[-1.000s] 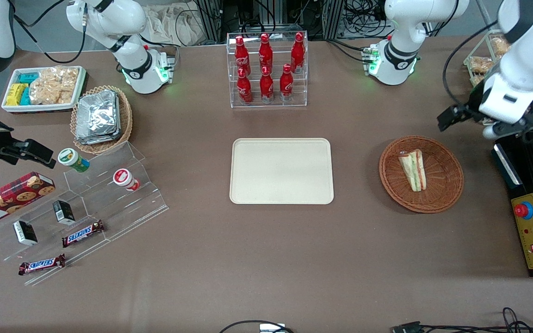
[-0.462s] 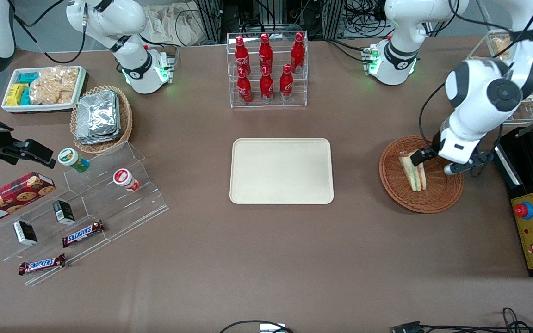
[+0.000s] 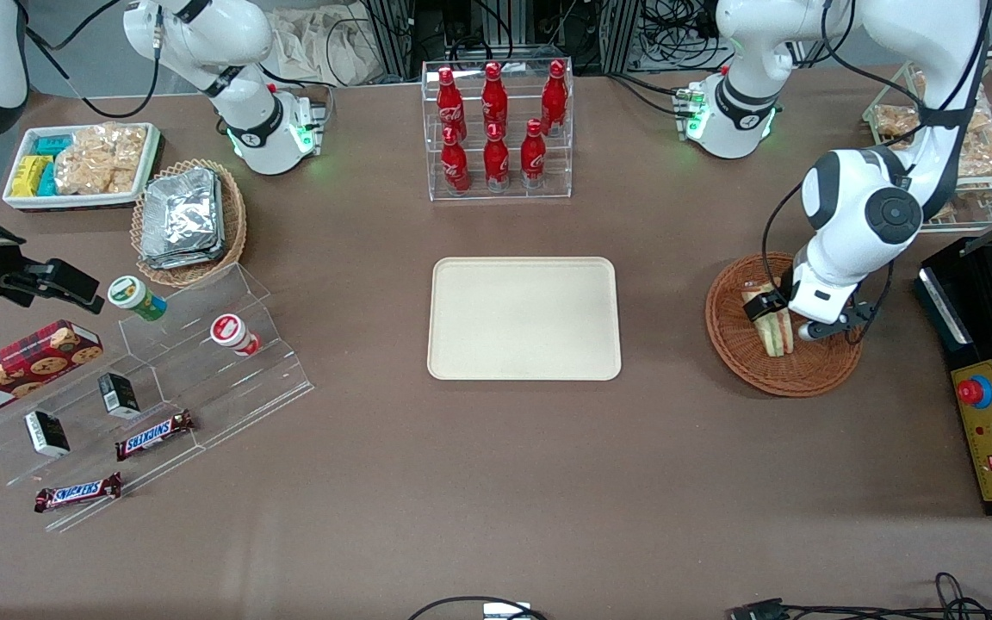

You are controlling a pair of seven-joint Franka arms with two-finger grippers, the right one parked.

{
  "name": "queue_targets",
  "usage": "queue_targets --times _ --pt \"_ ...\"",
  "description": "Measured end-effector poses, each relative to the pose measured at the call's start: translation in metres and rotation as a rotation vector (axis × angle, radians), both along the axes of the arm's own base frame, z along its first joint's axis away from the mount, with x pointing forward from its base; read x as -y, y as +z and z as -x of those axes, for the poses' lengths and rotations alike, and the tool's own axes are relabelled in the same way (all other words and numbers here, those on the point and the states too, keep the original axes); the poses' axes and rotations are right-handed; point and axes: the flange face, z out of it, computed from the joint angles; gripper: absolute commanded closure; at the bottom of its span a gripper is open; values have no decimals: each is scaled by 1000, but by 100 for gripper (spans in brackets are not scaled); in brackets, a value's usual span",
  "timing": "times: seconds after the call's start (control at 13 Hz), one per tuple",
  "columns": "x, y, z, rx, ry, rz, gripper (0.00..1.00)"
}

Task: Place sandwich from basket to tray
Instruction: 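Lower the open left gripper around the sandwich and close it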

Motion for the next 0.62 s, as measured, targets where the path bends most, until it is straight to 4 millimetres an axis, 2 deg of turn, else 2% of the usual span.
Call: queue_targets --times 0.23,0.31,0.38,0.46,0.54,0.62 --pt "1 -21 7 -44 -32 -20 2" --pt "1 -27 8 -55 -42 -27 27" --pt "0 -31 9 -65 -45 -29 67" --pt "0 -35 9 -71 -46 -29 91" --pt "0 -36 10 -72 -48 -30 97" --pt "0 -36 9 -70 -48 -30 97"
